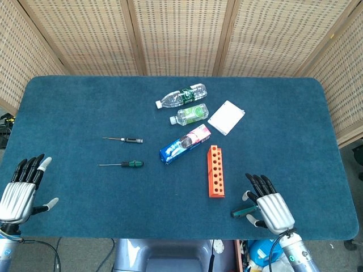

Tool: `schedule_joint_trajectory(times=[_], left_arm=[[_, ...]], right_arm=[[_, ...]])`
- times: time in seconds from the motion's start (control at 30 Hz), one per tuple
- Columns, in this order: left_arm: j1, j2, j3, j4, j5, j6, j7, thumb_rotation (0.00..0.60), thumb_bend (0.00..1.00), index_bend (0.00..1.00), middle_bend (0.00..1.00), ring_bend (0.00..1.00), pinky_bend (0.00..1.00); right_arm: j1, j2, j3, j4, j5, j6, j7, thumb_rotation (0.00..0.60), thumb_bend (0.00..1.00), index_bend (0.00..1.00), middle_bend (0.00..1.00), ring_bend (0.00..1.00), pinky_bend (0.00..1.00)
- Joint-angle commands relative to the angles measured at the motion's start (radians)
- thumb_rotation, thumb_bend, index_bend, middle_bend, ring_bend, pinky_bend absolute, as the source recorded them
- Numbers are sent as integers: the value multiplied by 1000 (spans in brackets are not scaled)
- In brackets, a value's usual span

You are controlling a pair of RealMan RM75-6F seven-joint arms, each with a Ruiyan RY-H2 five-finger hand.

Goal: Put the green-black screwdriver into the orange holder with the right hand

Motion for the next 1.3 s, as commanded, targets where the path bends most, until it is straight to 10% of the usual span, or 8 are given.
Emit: schedule_joint_trajectory(times=[0.03,1.3], left_arm=[[-1,-1,0,1,0,-1,0,600,0,0,0,0,0],[-1,-5,1,4,4,2,3,600,0,0,0,0,0]], right_arm=[[13,-31,11,1,31,-25,-36,600,188,418,0,0,0],[35,-181,5,109,209,-85,-189,600,189,428,0,0,0]])
